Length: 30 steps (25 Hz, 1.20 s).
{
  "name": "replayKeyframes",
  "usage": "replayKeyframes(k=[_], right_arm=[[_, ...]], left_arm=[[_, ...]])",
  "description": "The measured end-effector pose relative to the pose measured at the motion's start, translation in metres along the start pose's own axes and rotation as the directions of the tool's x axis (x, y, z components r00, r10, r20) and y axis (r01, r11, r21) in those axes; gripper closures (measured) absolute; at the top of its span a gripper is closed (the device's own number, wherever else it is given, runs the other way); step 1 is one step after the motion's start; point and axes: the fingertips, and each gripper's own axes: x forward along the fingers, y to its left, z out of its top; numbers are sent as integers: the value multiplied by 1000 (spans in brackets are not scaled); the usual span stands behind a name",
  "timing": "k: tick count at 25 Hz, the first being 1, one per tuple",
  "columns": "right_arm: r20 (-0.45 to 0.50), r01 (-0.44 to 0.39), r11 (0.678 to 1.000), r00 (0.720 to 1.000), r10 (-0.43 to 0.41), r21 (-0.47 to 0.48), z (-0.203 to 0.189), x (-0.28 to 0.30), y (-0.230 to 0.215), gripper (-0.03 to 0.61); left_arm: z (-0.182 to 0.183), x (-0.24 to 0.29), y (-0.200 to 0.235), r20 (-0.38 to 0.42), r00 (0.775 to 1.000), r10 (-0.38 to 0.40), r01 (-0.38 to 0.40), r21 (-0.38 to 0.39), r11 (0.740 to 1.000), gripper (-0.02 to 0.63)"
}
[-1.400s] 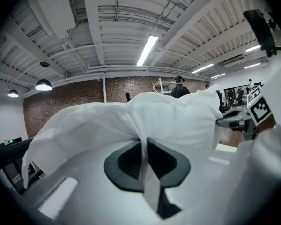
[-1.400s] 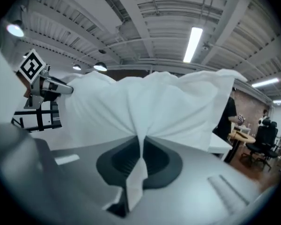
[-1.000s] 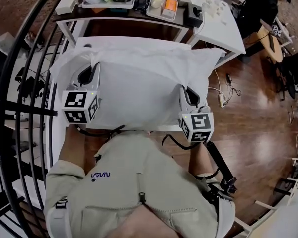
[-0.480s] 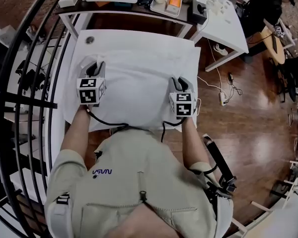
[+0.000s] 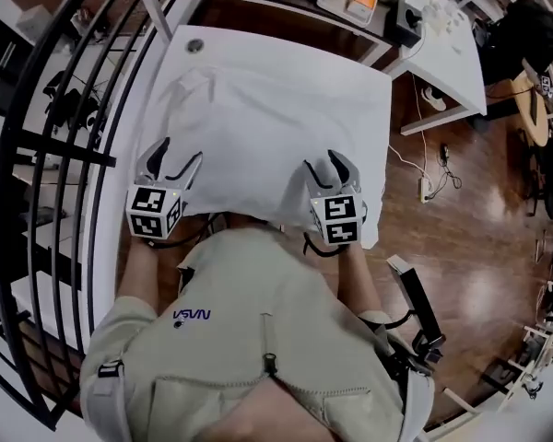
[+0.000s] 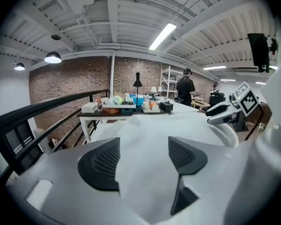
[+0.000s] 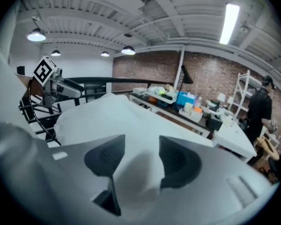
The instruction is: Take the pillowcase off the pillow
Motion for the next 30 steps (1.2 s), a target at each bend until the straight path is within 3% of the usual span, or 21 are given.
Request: replayKeyframes(k=[3,6,9,17,20,26,30], right_arm=[[-108,-38,999,993,37,-5,-26,15,14,345],[-127,3,999,992,-7,-34,-37,26,12,348],[-104,83,993,990,-91,-83,-33,35,4,357],[-101,231,955,962,-252,-185,-7,84,-63,377],[-93,203,957,970,-226,-208,-7,88,-67,408],[-26,167,978,985,-171,-124,-7,66,-59,407],[45,167,984,985,-165,-52,9,38,-50,407]], left_arm=[[-58,5,-15,-154,987,-37,37,-8,999,253],[-91,22,-21,-216,975,-45,48,7,999,276],[-87,47,-23,-205,978,-33,45,55,997,324],[-29,137,-18,-144,989,-37,65,194,979,394],[-30,142,-28,-152,987,-48,77,194,978,405],[-36,118,-32,-140,988,-60,82,154,985,405],[-18,88,-24,-39,998,-46,50,123,991,442]])
